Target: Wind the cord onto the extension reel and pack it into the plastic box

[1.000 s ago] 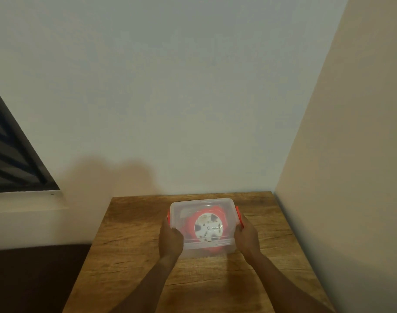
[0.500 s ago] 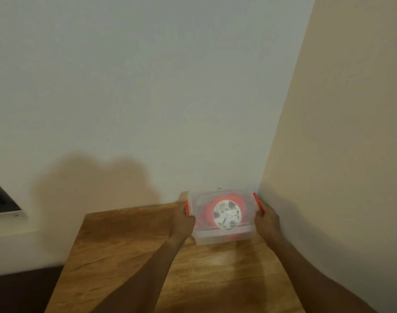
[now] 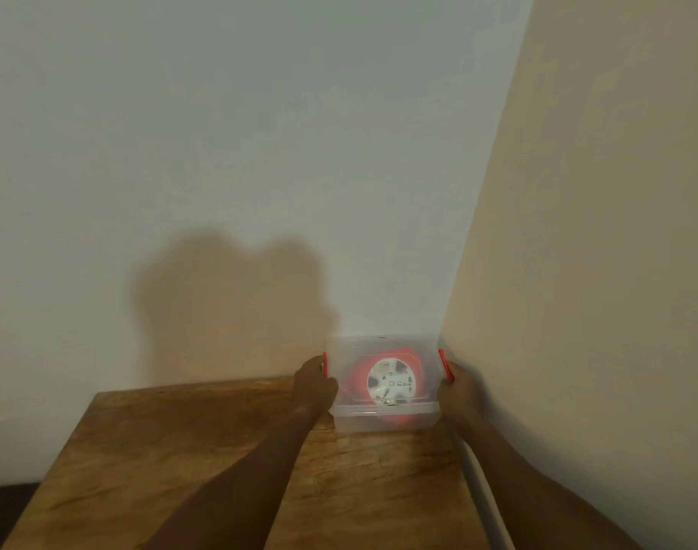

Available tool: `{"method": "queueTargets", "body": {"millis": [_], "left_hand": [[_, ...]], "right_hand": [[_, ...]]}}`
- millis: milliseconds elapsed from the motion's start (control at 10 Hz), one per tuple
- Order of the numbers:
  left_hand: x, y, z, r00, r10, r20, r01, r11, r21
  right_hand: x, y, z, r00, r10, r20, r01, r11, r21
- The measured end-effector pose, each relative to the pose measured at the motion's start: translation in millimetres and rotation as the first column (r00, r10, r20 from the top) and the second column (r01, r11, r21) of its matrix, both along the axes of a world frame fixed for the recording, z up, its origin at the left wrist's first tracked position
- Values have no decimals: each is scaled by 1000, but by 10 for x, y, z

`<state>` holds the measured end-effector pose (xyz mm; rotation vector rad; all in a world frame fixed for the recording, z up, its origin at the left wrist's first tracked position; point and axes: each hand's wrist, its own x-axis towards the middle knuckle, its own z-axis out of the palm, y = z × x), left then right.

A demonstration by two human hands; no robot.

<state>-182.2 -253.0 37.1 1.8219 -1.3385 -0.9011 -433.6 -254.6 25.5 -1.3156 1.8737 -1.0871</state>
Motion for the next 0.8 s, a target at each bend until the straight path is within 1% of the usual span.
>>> {"method": "queueTargets", "body": {"millis": [100,200,300,400,500,600,700,800], "left_hand": [[-51,-20,-64,1000,-4,20,4,1000,11],[-79,-59,-102,1000,22,21,-22,1000,-11],[-123,-65,-106,999,12,40,-12,1000,-11],[-144,-42,-112,999,1,40,0,1000,-22],[-136,-30,-109,997,-16,72,18,999,-29],[-60,19,-72,991,-36,133,44,997,-57],[113,95,50,974,-66,217,77,996,-40],[356,204,269,918,-62,393,105,991,-89]], "right_hand": [[-17,-59,-78,998,-11,56,12,1000,-11],[-18,-158,-61,996,0,89,1,1000,-10],[-32,-208,-56,998,-16,62,16,1000,-3],[-23,-188,-104,998,-15,69,16,1000,-10],[-12,-182,-129,999,-23,39,22,1000,15],[-52,-211,-113,998,43,-39,-40,996,75],[-54,-198,-34,979,174,-108,-154,973,170],[42,-160,127,938,230,-258,-195,969,154]]}}
